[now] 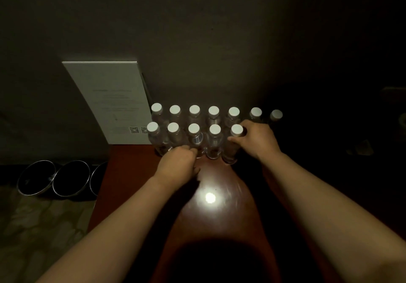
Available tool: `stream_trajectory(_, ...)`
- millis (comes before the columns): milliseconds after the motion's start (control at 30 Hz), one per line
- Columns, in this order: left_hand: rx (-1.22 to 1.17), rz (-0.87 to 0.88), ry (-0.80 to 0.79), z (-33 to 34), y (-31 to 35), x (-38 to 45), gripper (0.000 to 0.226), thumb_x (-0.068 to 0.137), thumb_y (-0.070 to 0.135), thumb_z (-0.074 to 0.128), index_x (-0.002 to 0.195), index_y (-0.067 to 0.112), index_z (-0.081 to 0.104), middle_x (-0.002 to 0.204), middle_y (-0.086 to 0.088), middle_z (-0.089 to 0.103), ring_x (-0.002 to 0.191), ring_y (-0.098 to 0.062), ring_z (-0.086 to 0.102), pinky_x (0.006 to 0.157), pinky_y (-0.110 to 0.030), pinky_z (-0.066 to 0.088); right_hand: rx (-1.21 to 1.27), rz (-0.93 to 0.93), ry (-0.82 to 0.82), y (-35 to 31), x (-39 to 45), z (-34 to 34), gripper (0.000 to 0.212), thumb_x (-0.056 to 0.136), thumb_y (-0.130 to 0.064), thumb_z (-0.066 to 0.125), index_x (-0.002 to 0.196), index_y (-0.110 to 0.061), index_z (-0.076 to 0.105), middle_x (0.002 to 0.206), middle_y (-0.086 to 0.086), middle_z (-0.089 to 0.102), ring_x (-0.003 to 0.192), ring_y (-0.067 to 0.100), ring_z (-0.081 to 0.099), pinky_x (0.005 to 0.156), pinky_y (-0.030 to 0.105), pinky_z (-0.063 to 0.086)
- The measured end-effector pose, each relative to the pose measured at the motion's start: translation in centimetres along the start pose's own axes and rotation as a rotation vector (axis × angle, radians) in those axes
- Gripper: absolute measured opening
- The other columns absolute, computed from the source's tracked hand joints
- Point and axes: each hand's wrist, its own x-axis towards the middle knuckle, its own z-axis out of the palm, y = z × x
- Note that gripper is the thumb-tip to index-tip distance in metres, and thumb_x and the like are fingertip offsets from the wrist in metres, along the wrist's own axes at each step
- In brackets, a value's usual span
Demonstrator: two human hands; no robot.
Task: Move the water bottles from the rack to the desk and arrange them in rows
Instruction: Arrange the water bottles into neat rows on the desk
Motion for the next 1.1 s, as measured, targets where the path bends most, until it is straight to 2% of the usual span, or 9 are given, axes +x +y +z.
stream_trajectory(133, 0.008, -0.01, -0.013, 0.4, 0.0, -0.2, 0.043, 0.087, 0.043, 0.065, 0.118, 0.013, 0.059, 0.113, -0.008, 0.06, 0.105, -0.029, 0.06, 0.084, -0.037, 0.05, -0.094, 0.003, 0.031, 0.2, 0.4, 0.4, 0.043, 0.077, -0.054, 0.072, 0.103, -0.02, 0.063, 0.097, 0.009, 0.07, 0.093, 0.031, 0.065, 0.075, 0.035, 0.052)
stream_trajectory(300, 0.004, -0.015, -0.019, 0.7, 0.0, -0.2, 0.043, 0.088, 0.042, 0.063, 0.12, 0.014, 0.058, 0.113, -0.008, 0.06, 0.105, -0.029, 0.06, 0.085, -0.038, 0.05, -0.19, -0.028, 0.084, 0.0, 0.6, 1.4, 0.054, 0.08, -0.061, 0.065, 0.105, -0.014, 0.059, 0.096, 0.012, 0.069, 0.091, 0.035, 0.066, 0.069, 0.036, 0.048)
stream_trajectory(433, 0.003, -0.017, -0.016, 0.8, 0.1, -0.2, 0.044, 0.087, 0.042, 0.063, 0.121, 0.014, 0.058, 0.114, -0.009, 0.06, 0.106, -0.029, 0.06, 0.084, -0.038, 0.051, -0.217, -0.018, 0.05, 0.5, 0.4, 1.5, 0.058, 0.08, -0.065, 0.063, 0.105, -0.014, 0.052, 0.097, 0.013, 0.068, 0.089, 0.035, 0.065, 0.064, 0.034, 0.044)
stream_trajectory(533, -0.003, -0.02, -0.012, 0.9, -0.1, -0.2, 0.044, 0.087, 0.042, 0.064, 0.122, 0.014, 0.059, 0.114, -0.009, 0.061, 0.106, -0.029, 0.06, 0.083, -0.037, 0.051, -0.089, -0.053, -0.005, 0.9, 0.3, 0.7, 0.058, 0.079, -0.06, 0.067, 0.118, -0.02, 0.051, 0.109, 0.009, 0.068, 0.099, 0.032, 0.064, 0.076, 0.038, 0.053)
stream_trajectory(600, -0.006, -0.023, -0.009, 0.9, -0.2, -0.2, 0.044, 0.087, 0.042, 0.064, 0.122, 0.015, 0.059, 0.113, -0.008, 0.061, 0.105, -0.029, 0.061, 0.082, -0.037, 0.052, -0.024, -0.134, -0.035, 1.1, 0.3, 0.1, 0.054, 0.083, -0.049, 0.067, 0.129, -0.027, 0.05, 0.119, 0.005, 0.066, 0.108, 0.029, 0.063, 0.086, 0.042, 0.053)
stream_trajectory(667, -0.007, -0.029, -0.011, 0.9, -0.3, -0.3, 0.044, 0.087, 0.042, 0.064, 0.121, 0.015, 0.059, 0.112, -0.008, 0.061, 0.105, -0.029, 0.061, 0.082, -0.037, 0.051, -0.054, -0.187, -0.065, 1.2, 0.4, -0.1, 0.048, 0.088, -0.042, 0.064, 0.133, -0.03, 0.051, 0.121, 0.006, 0.066, 0.111, 0.029, 0.062, 0.089, 0.043, 0.052)
stream_trajectory(833, -0.014, -0.031, -0.007, 0.8, -0.5, -0.3, 0.042, 0.087, 0.041, 0.064, 0.12, 0.015, 0.059, 0.113, -0.008, 0.06, 0.106, -0.029, 0.06, 0.081, -0.036, 0.05, -0.179, -0.214, -0.031, 1.0, 0.7, 0.5, 0.044, 0.09, -0.043, 0.061, 0.129, -0.024, 0.052, 0.111, 0.011, 0.068, 0.102, 0.035, 0.063, 0.082, 0.043, 0.053)
stream_trajectory(967, -0.016, -0.04, -0.011, 0.8, -0.7, -0.4, 0.042, 0.088, 0.04, 0.063, 0.12, 0.014, 0.059, 0.113, -0.008, 0.06, 0.106, -0.028, 0.06, 0.081, -0.036, 0.05, -0.213, -0.205, 0.001, 1.2, 0.8, 0.9, 0.043, 0.088, -0.05, 0.06, 0.118, -0.019, 0.054, 0.104, 0.01, 0.07, 0.094, 0.035, 0.065, 0.073, 0.039, 0.053)
stream_trajectory(1100, -0.017, -0.039, -0.014, 0.9, -0.9, -0.5, 0.042, 0.088, 0.041, 0.063, 0.12, 0.013, 0.059, 0.112, -0.009, 0.06, 0.105, -0.029, 0.06, 0.08, -0.037, 0.05, -0.213, -0.185, 0.001, 1.1, 1.0, 0.8, 0.044, 0.086, -0.054, 0.062, 0.111, -0.019, 0.054, 0.099, 0.009, 0.07, 0.091, 0.035, 0.065, 0.071, 0.038, 0.053)
